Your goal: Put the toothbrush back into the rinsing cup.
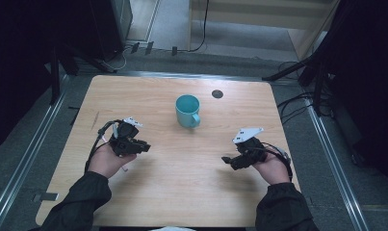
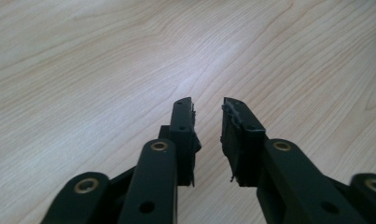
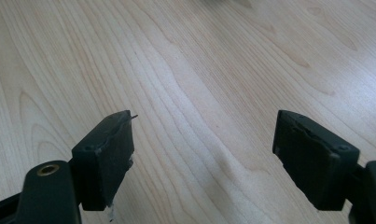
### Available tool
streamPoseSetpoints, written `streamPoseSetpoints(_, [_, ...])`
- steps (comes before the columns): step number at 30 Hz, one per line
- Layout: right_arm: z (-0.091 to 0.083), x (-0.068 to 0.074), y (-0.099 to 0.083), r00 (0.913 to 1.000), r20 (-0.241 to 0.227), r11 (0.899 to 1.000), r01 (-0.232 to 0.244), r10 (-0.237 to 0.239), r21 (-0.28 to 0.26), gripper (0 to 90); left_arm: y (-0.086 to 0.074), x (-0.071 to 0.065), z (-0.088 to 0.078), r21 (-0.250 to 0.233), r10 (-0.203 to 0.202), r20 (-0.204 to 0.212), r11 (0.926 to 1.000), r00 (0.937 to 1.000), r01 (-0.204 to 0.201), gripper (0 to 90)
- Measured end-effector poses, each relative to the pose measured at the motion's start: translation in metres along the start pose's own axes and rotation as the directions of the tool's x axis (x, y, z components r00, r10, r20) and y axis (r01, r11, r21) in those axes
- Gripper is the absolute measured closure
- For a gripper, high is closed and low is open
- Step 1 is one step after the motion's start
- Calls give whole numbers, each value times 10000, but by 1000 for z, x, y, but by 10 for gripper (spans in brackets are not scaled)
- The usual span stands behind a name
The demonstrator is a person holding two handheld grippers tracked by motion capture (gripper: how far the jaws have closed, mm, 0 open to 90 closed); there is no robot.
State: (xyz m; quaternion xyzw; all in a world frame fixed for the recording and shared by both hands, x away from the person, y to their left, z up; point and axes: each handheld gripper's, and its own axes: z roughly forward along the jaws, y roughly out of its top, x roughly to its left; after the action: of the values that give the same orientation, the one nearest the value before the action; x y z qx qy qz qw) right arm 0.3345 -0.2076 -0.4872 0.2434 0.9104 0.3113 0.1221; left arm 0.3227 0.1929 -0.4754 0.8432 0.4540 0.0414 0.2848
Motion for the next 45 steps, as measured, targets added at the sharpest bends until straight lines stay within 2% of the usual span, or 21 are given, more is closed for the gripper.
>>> streamPoseSetpoints(2, [0,-1,0,10000,-34,10000,57,-58,-28,204,-1,2,-1,77,-28,-70,10000,10000,28,759])
streamPoseSetpoints(8, [2,-1,4,10000,-54,10000,78,-78,-9,205,-7,13,-5,328,-548,-306,9979,9980,558,823])
streamPoseSetpoints(9, [3,-2,4,9999,-34,9999,134,-134,-15,205,-9,16,-7,503,-799,-369,9954,9961,817,833])
streamPoseSetpoints(12, [4,-2,6,9999,-49,9999,148,-148,-32,206,-11,21,-9,772,-1154,-522,9899,9920,1192,866])
streamPoseSetpoints(16, [5,-3,8,9998,-31,9998,196,-196,-4,207,-14,25,-11,999,-1401,-612,9843,9883,1457,887])
streamPoseSetpoints(17, [5,-3,8,9998,-41,9998,213,-213,-11,207,-16,27,-10,1162,-1554,-733,9797,9851,1632,889])
streamPoseSetpoints(18, [5,-3,8,9997,-20,9997,226,-226,-28,207,-16,27,-10,1162,-1554,-733,9797,9851,1632,889])
streamPoseSetpoints(20, [6,-3,9,9997,-48,9997,239,-239,-16,208,-18,31,-11,1394,-1907,-763,9699,9787,1998,890])
streamPoseSetpoints(22, [6,-3,9,9997,-53,9997,254,-254,-2,208,-18,33,-11,1409,-2008,-824,9673,9762,2109,890])
streamPoseSetpoints(23, [6,-3,9,9997,-27,9997,262,-262,12,208,-19,35,-11,1586,-2275,-852,9581,9701,2386,890])
streamPoseSetpoints(24, [6,-3,9,9997,-27,9997,262,-262,12,208,-20,36,-11,1645,-2277,-939,9566,9692,2406,890])
streamPoseSetpoints(25, [6,-2,9,9997,-23,9997,236,-236,32,208,-22,38,-11,1766,-2458,-1101,9487,9631,2623,891])
streamPoseSetpoints(26, [6,-2,9,9997,-26,9997,257,-257,43,208,-22,40,-11,1858,-2528,-1129,9446,9609,2704,891])
streamPoseSetpoints(28, [5,-2,9,9996,-12,9996,295,-295,47,208,-23,41,-10,1887,-2574,-1158,9426,9594,2756,891])
streamPoseSetpoints(29, [5,-2,9,9996,2,9996,268,-268,70,208,-24,43,-9,2023,-2622,-1254,9374,9568,2834,891])
streamPoseSetpoints(30, [5,-2,9,9996,2,9996,268,-268,70,208,-24,43,-9,2023,-2622,-1254,9374,9568,2834,890])
streamPoseSetpoints(31, [5,-2,9,9997,10,9997,229,-229,87,208,-25,44,-7,2105,-2726,-1310,9319,9532,2954,891])
streamPoseSetpoints(32, [5,-2,8,9997,12,9997,243,-243,92,208,-25,45,-6,2169,-2730,-1337,9299,9527,2969,890])
streamPoseSetpoints(38, [5,-2,7,9993,20,9993,366,-366,98,210,-26,48,-4,2296,-2704,-1394,9270,9526,2967,890])
streamPoseSetpoints(43, [6,-2,7,9994,-8,9994,333,-333,96,210,-30,50,0,2456,-2881,-1535,9154,9452,3189,890])
streamPoseSetpoints(45, [5,-3,7,9995,0,9994,327,-327,120,210,-31,51,0,2440,-2871,-1634,9152,9439,3207,889])
